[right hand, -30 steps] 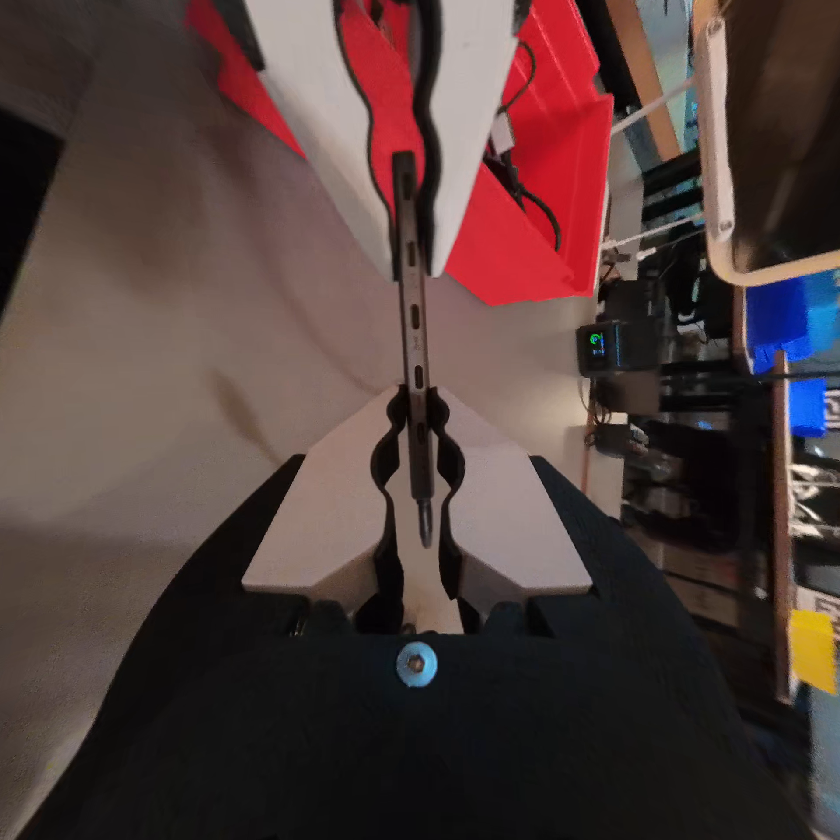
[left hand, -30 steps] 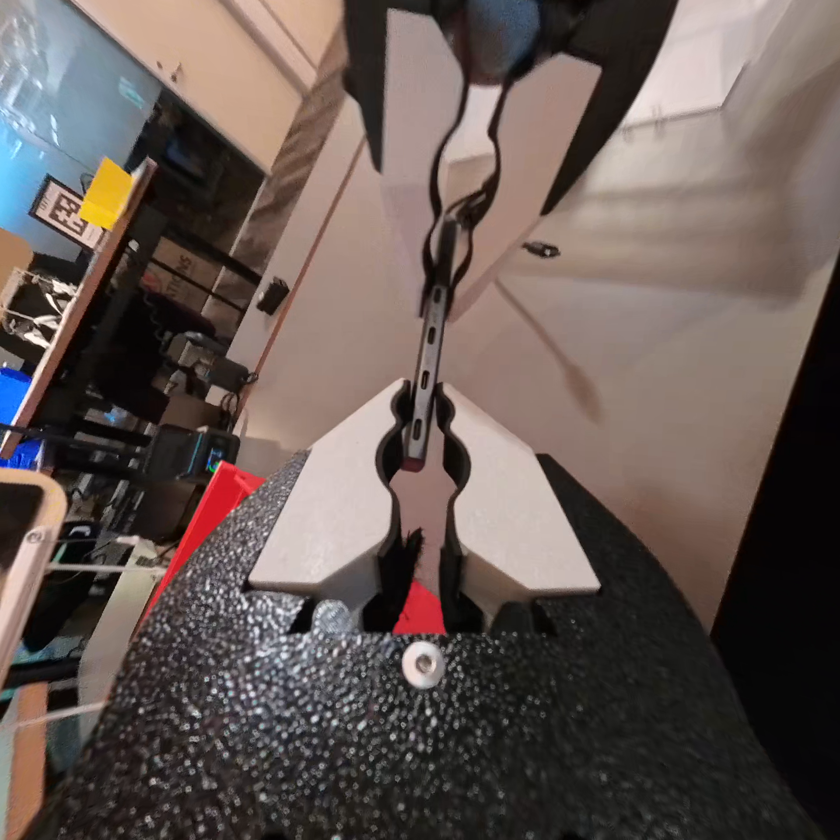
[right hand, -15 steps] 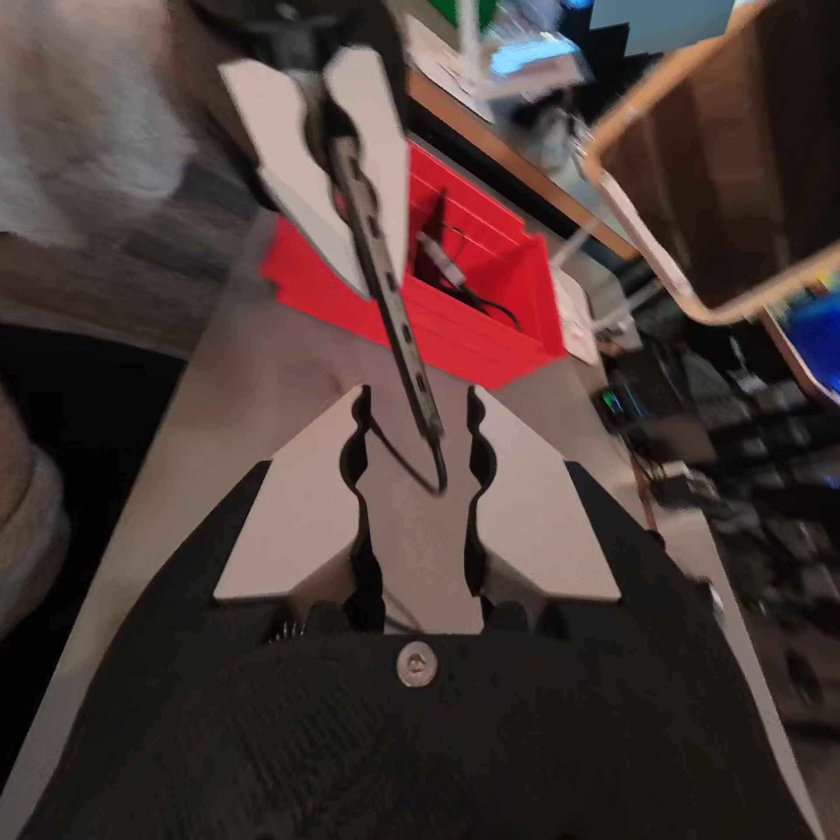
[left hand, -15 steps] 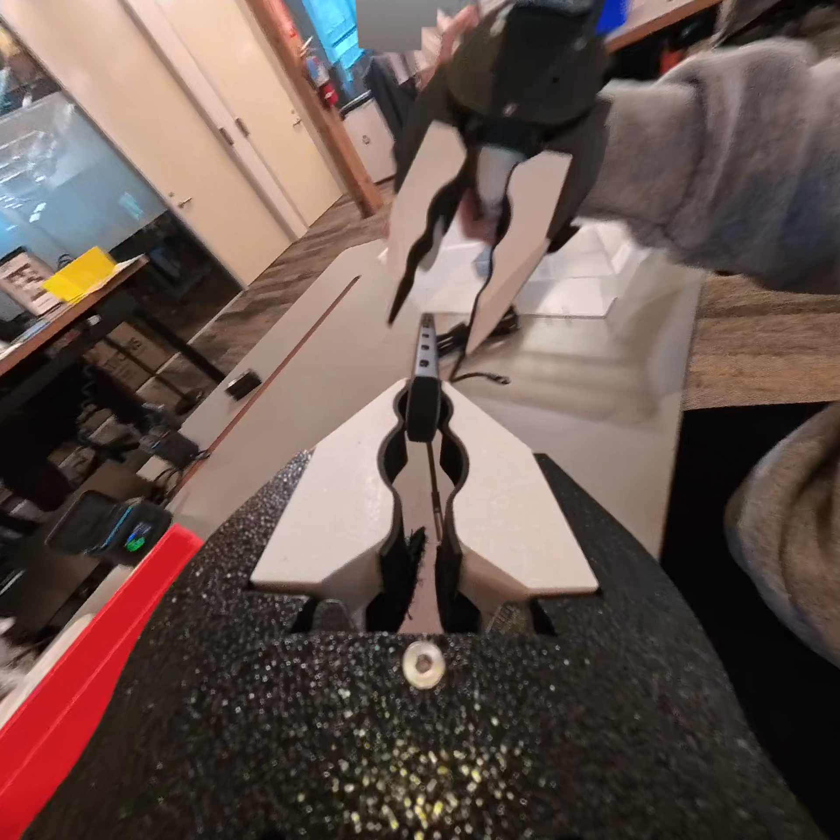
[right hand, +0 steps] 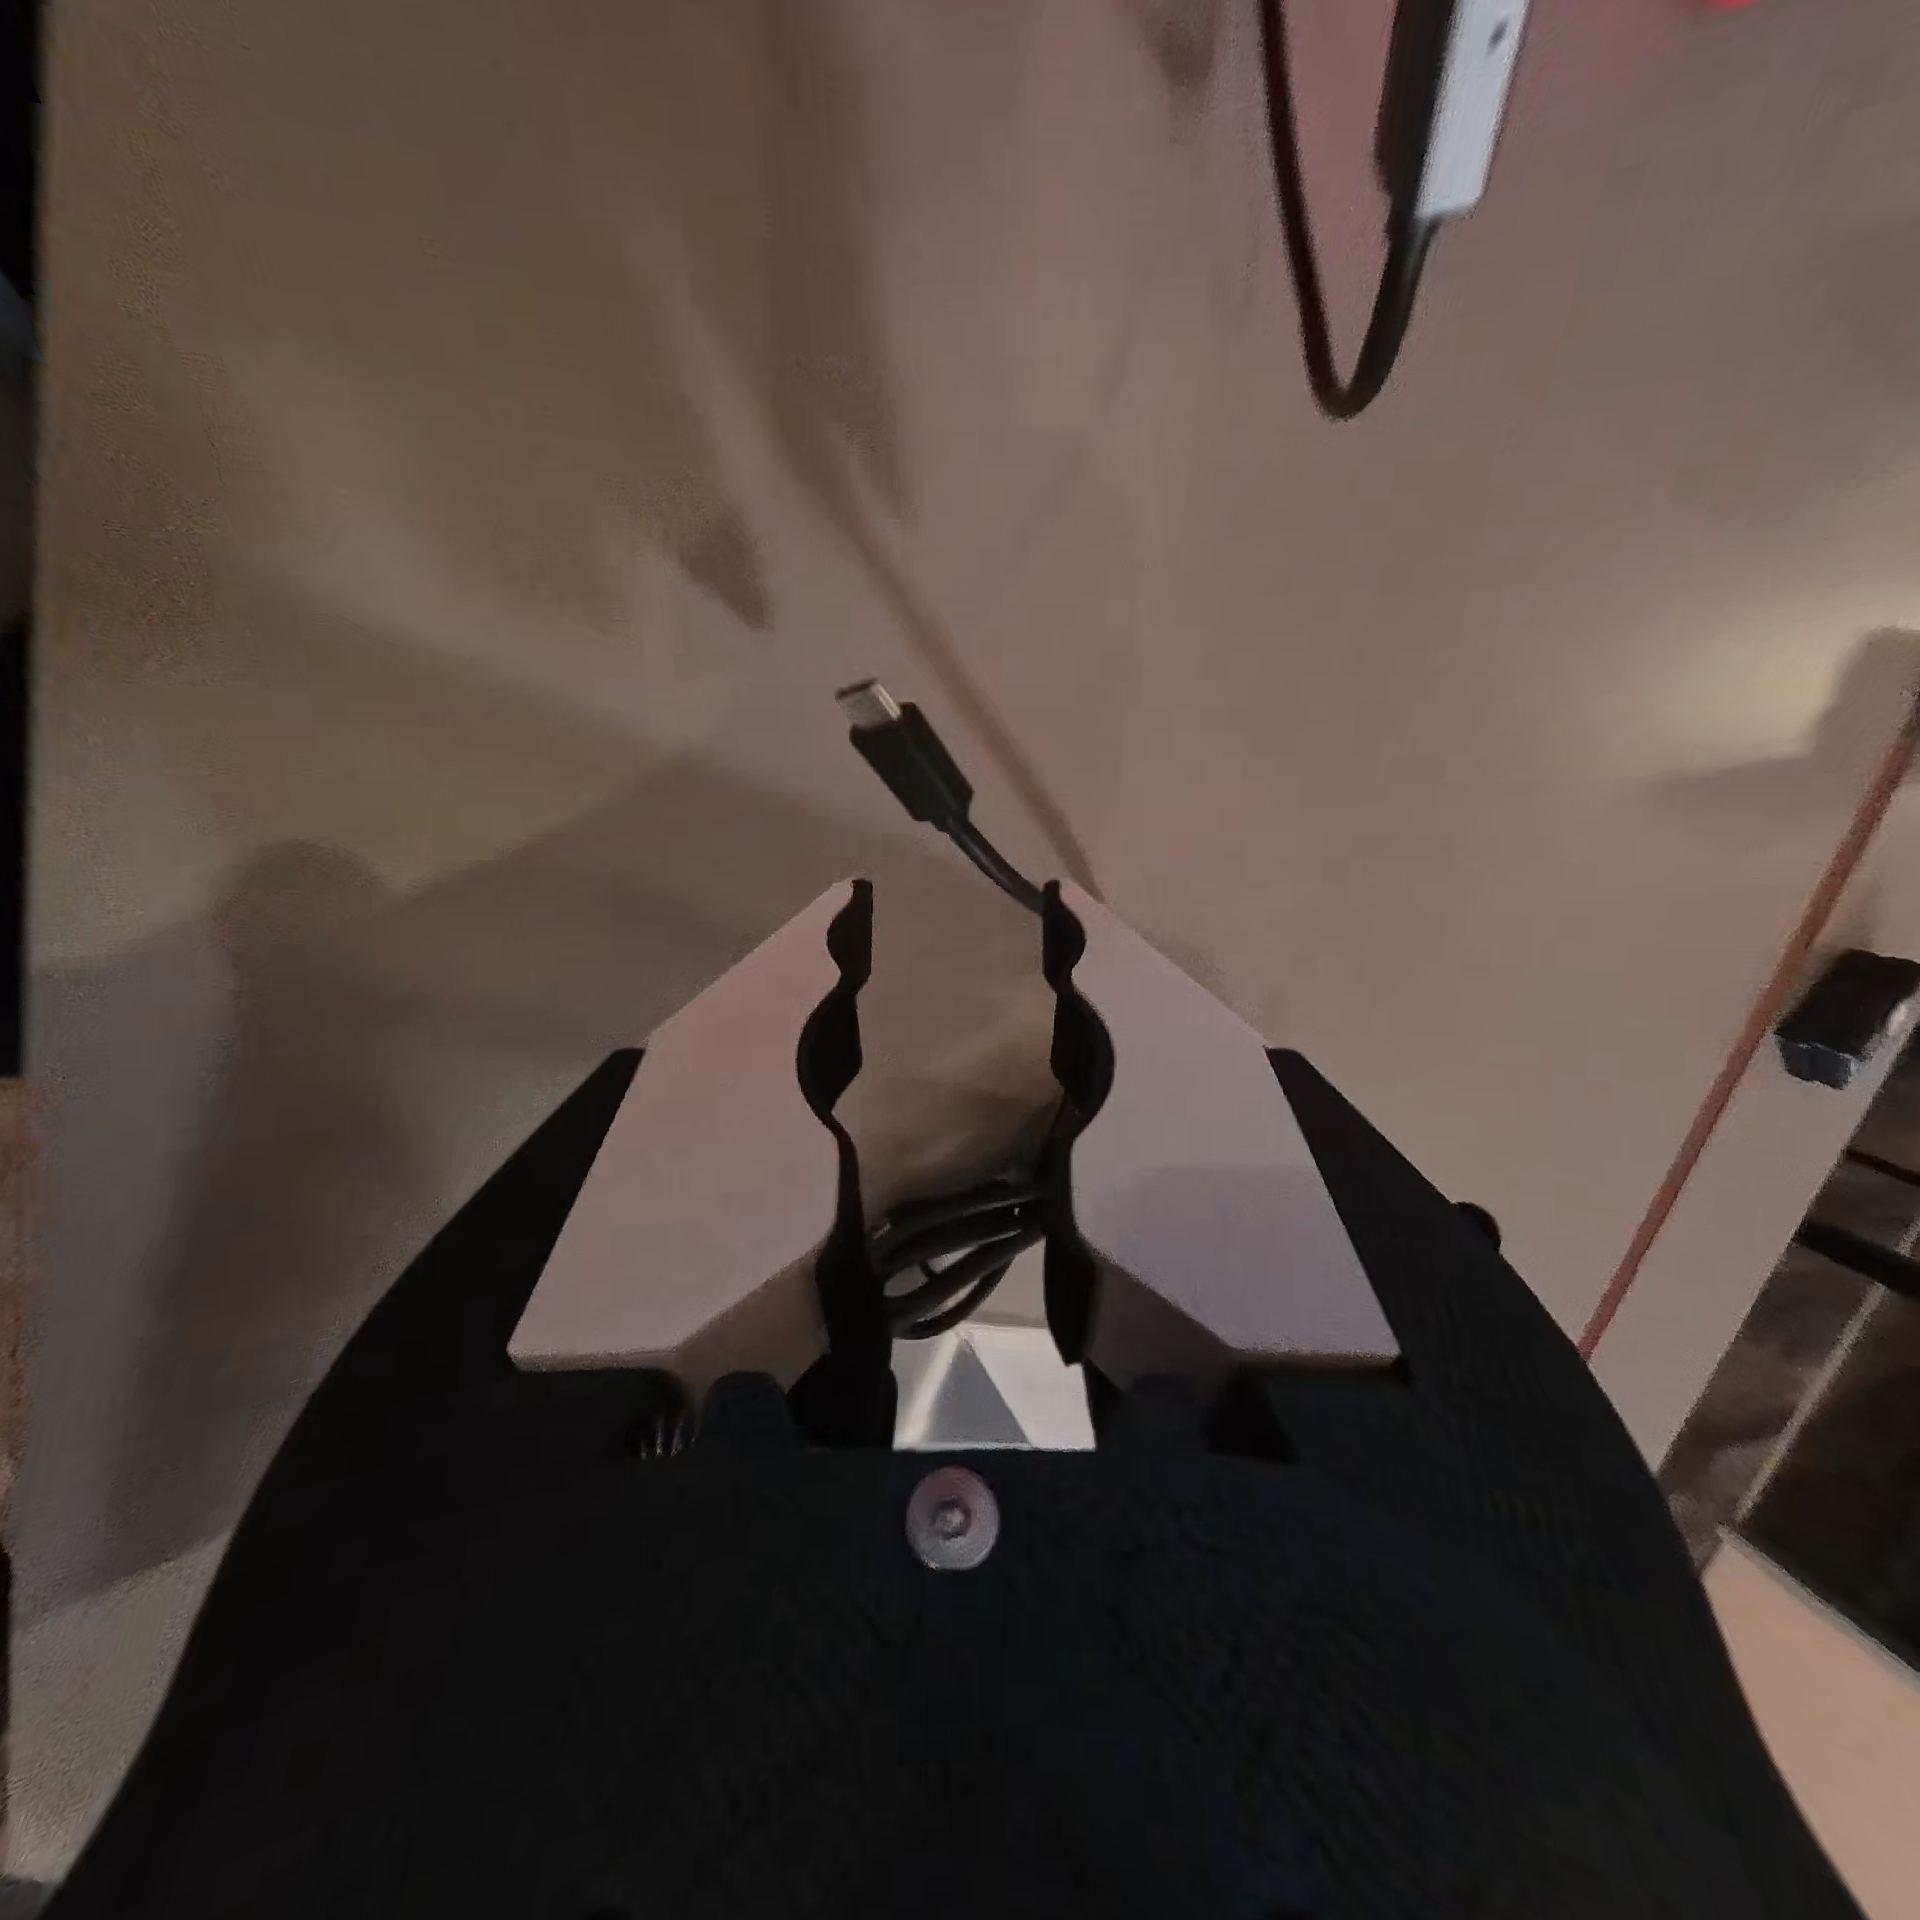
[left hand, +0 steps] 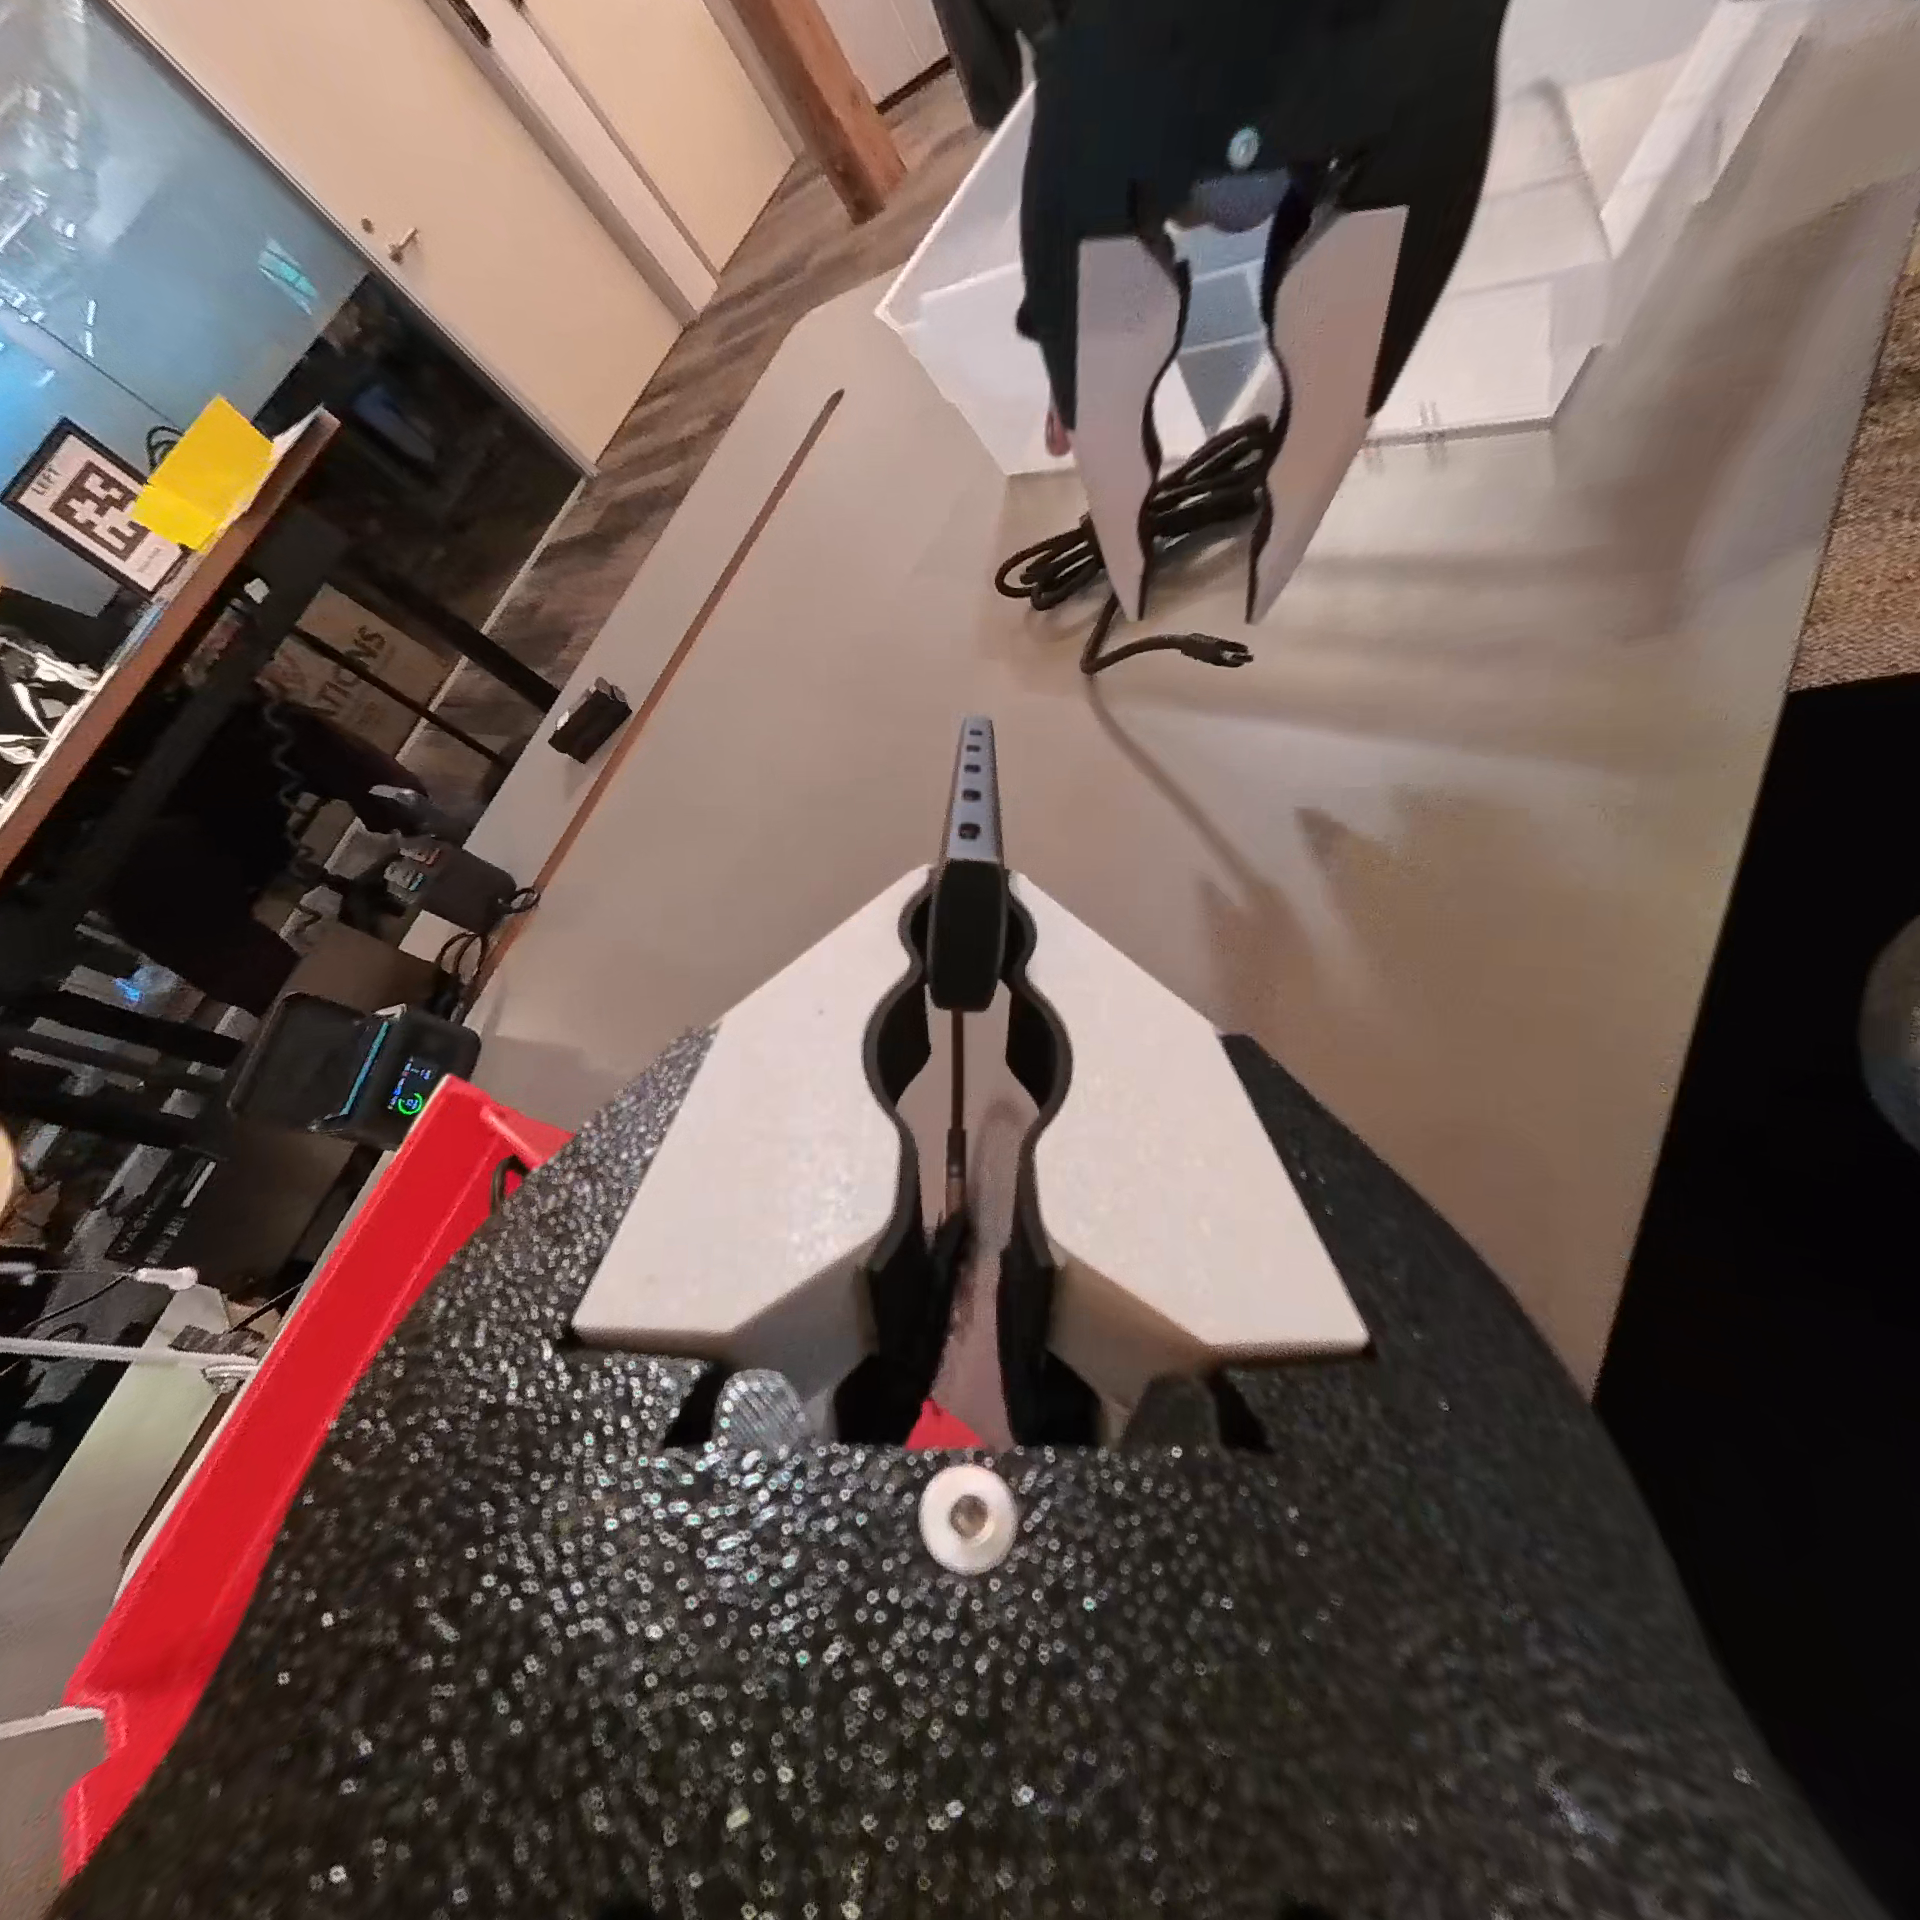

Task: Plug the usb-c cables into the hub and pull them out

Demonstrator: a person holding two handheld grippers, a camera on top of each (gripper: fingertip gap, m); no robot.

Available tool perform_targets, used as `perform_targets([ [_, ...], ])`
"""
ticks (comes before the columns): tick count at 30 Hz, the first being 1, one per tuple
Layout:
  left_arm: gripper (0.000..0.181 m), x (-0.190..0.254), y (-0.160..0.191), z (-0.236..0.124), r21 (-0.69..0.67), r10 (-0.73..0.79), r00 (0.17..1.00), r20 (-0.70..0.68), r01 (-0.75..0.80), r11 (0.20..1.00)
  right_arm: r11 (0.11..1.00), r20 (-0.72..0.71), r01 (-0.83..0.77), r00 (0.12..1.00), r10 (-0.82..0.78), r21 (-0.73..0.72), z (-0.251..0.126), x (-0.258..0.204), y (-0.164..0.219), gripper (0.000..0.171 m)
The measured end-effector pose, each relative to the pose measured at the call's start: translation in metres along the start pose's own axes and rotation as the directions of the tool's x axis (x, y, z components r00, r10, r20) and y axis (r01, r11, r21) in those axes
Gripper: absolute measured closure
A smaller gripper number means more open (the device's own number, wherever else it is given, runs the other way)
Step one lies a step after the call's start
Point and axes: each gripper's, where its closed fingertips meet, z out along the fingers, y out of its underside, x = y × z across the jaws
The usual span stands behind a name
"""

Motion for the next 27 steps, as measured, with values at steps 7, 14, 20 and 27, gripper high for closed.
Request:
perform_targets([
  [7, 0.174, -0.001, 0.005, 0.000, -0.004, -0.005, 1.000, -0.005, 0.005, 1.000, 1.000, 0.028, 0.018, 0.999, -0.018, 0.005, 0.021, 0.008, 0.003, 0.139],
  [14, 0.173, -0.006, 0.009, 0.005, -0.046, -0.018, 0.999, 0.046, 0.021, 0.999, 0.999, -0.140, -0.009, 0.990, 0.016, 0.050, 0.014, 0.023, -0.014, 0.170],
  [20, 0.174, -0.020, -0.005, 0.014, -0.082, -0.089, 0.971, 0.221, 0.109, 0.991, 0.986, -0.491, -0.090, 0.859, 0.148, 0.140, -0.023, 0.056, -0.039, 0.170],
  [27, 0.174, -0.007, -0.023, 0.033, -0.080, -0.091, 0.940, 0.328, 0.123, 0.989, 0.996, -0.856, -0.027, 0.510, 0.085, 0.083, -0.064, 0.089, -0.035, 0.170],
])
